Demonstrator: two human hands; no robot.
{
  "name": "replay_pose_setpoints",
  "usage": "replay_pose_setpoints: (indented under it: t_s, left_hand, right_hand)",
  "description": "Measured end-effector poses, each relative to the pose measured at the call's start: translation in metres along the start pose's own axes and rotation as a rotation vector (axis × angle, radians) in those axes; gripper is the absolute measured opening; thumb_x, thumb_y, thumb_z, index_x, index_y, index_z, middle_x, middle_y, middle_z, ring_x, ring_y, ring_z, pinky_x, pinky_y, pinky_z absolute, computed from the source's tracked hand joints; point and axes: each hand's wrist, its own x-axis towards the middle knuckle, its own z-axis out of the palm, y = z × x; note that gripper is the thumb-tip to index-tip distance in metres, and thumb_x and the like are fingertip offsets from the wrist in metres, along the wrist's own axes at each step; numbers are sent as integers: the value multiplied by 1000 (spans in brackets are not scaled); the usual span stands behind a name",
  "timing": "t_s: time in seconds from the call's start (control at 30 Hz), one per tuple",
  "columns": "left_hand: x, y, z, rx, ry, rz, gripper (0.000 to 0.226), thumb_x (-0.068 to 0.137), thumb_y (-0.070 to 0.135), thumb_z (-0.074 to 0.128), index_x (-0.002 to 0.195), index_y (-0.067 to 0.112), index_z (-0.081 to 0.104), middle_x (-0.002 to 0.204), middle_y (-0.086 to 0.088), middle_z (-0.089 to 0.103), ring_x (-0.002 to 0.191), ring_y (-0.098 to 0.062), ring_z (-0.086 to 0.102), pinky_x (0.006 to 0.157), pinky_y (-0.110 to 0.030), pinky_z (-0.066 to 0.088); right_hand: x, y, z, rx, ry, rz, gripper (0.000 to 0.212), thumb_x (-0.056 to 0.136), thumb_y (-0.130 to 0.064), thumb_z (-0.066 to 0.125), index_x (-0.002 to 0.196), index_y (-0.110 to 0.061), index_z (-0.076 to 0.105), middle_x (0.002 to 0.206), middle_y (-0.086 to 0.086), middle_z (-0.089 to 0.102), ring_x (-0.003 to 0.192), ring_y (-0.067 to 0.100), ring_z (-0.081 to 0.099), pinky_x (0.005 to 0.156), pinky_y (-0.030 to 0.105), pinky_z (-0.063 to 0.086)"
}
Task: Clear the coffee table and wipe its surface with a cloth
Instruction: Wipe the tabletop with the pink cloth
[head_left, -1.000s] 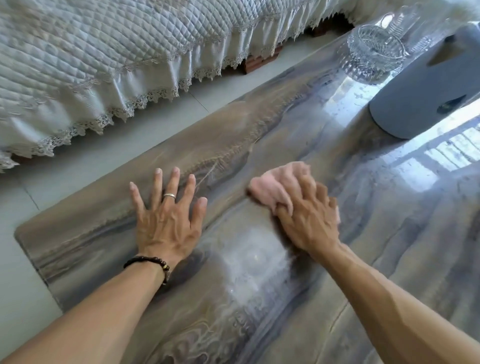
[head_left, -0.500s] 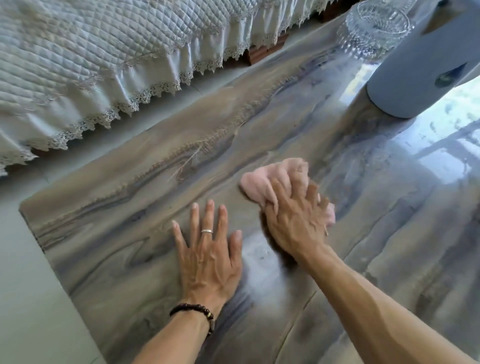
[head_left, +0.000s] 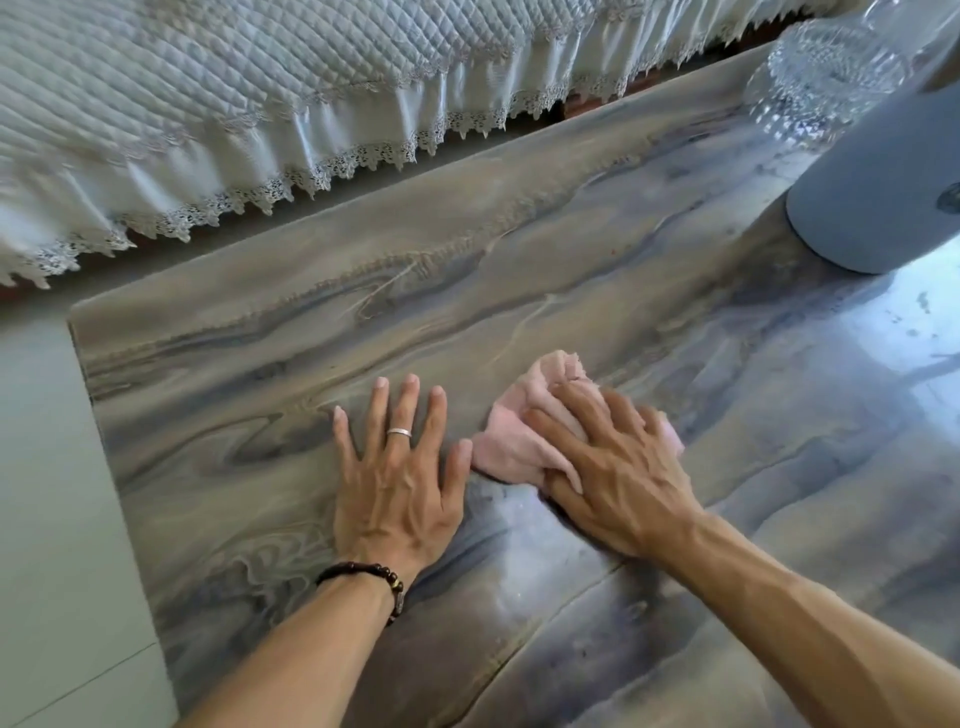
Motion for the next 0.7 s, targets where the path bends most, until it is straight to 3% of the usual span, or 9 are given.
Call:
replay_pose_setpoints:
  t_s: [0.13,0.23,0.3,0.37,0.5,0.53,0.6,0.67,0.7]
  left_hand:
    - [2,1,1,-6,-8,-6,72,95,55,5,140,16,46,149,-11,39,142,-34,24,110,-66,15]
    - [0,-2,0,-19,4,10,73,94,58,9,140,15,46,150,-11,37,143,-33,23,111,-65,13]
    - [1,-6,1,-13,16,18,73,92,60,12,142,16,44,152,-11,34,144,-32,20,112,-64,9]
    - [-1,-5,2,-15,24,19,76,91,62,11,144,17,41,154,-10,31,145,-32,16,113,-63,6]
    - [-4,-1,2,-5,89,54,72,93,57,16,142,13,43,152,-13,34,142,-37,21,111,-66,5]
    - [-10,0,1,1,122,51,69,94,55,18,141,11,44,150,-14,36,141,-38,23,111,-66,5]
    - [-29,8,-1,-19,161,38,65,96,50,20,139,9,46,149,-16,38,141,-38,25,111,-66,5]
    - [-63,19,-1,-90,158,9,64,96,48,20,137,8,49,148,-16,40,141,-36,27,112,-64,5]
    - [-81,25,1,-124,138,-2,64,97,48,19,136,8,50,147,-15,41,141,-36,28,112,-64,7]
  right_hand:
    - [44,2,-1,46,53,524,56,84,-48,34,139,-38,39,149,14,32,113,41,42,88,49,36]
    - [10,-49,9,3,58,301,62,84,-49,43,145,-38,37,158,14,25,124,36,35,91,46,31]
    - [-21,-46,6,46,21,74,58,82,-49,49,139,-39,47,148,7,40,117,33,41,86,43,30]
    - [-23,-18,2,-7,-3,50,54,81,-49,46,135,-41,49,140,3,44,108,33,45,84,43,35]
    - [6,-32,4,112,83,601,43,87,-44,38,130,-40,39,144,7,34,113,37,40,91,49,34]
    - [-2,-51,7,98,107,555,45,88,-44,37,132,-40,40,147,6,32,117,37,39,93,48,33]
    - [-34,-73,9,50,82,246,53,87,-44,41,140,-37,43,153,5,32,125,34,34,95,45,32]
    - [-68,-59,2,9,-5,-7,56,84,-45,47,139,-34,49,148,4,43,127,28,35,93,41,30]
    - [-74,-42,-2,-15,-40,-20,57,82,-47,46,139,-36,48,146,3,44,124,28,38,91,41,32]
